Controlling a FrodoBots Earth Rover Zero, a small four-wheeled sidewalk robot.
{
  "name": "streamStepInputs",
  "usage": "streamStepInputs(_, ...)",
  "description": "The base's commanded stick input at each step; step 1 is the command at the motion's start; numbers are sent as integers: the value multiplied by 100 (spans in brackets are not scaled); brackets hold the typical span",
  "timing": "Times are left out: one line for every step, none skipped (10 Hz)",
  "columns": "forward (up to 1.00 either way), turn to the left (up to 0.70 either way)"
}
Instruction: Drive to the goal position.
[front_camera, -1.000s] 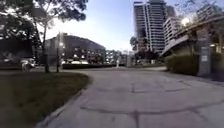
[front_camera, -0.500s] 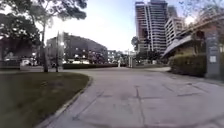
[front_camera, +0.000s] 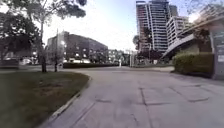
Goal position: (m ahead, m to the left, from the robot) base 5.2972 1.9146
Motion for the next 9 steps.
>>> streamStepInputs(70, 0)
streamStepInputs(70, 0)
streamStepInputs(70, 0)
streamStepInputs(70, 0)
streamStepInputs(70, 0)
streamStepInputs(70, 0)
streamStepInputs(70, 0)
streamStepInputs(70, 0)
streamStepInputs(70, 0)
